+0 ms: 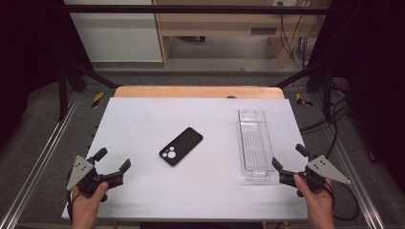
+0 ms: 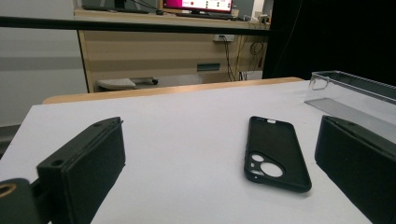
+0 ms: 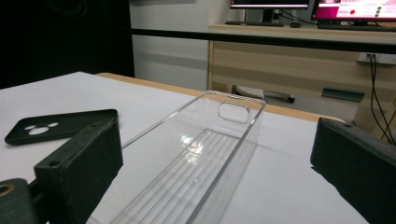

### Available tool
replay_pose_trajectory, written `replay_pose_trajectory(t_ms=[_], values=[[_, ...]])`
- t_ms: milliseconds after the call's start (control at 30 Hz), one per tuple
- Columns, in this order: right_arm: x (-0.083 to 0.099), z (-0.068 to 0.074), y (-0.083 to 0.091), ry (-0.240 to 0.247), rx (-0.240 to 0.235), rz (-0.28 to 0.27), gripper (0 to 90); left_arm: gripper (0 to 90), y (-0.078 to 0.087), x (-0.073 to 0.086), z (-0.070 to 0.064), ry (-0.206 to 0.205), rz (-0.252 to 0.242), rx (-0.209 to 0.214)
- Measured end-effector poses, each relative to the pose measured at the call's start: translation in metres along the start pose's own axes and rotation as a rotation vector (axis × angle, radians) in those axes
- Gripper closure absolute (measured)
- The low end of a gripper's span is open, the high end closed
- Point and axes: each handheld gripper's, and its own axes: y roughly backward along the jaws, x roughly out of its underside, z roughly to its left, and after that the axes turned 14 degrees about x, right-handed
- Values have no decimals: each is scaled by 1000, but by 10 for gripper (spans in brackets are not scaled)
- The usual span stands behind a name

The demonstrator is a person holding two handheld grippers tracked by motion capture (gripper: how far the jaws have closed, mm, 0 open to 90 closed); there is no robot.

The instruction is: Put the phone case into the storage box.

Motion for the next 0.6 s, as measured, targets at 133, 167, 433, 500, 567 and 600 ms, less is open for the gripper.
replay_pose_trajectory(t_ms=[133,167,433,500,567,600], values=[[1,-2,2,-6,4,6,27,20,1,0,-1,5,15,-9],[1,-3,2,-4,9,14,28,21,0,0,-1,15,28,-12],[3,-4,3,-10,27,29,29,28,-9,4,-6,15,118,-37],[3,-4,1,-10,28,32,28,29,-13,6,-9,16,155,-31],[3,-4,2,-19,30,32,28,29,-19,8,-12,27,185,-21],[3,-4,3,-22,30,32,28,29,-22,8,-14,39,182,-13]])
